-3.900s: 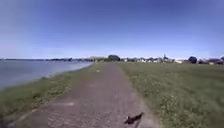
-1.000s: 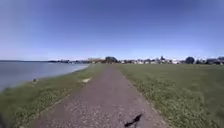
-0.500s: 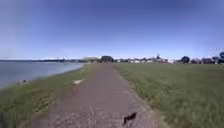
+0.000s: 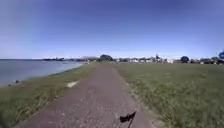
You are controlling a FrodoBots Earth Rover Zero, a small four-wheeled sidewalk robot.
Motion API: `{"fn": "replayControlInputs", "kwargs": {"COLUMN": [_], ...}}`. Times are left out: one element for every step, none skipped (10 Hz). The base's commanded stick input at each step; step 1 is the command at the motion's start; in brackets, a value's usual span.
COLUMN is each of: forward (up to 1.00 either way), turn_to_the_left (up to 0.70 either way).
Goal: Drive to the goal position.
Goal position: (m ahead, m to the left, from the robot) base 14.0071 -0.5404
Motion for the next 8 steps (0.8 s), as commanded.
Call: {"fn": "replayControlInputs", "kwargs": {"forward": [0.70,0.70,0.70,0.70,0.70,0.70,0.70,0.70], "turn_to_the_left": [0.00,0.00,0.00,0.00,0.00,0.00,0.00,0.00]}}
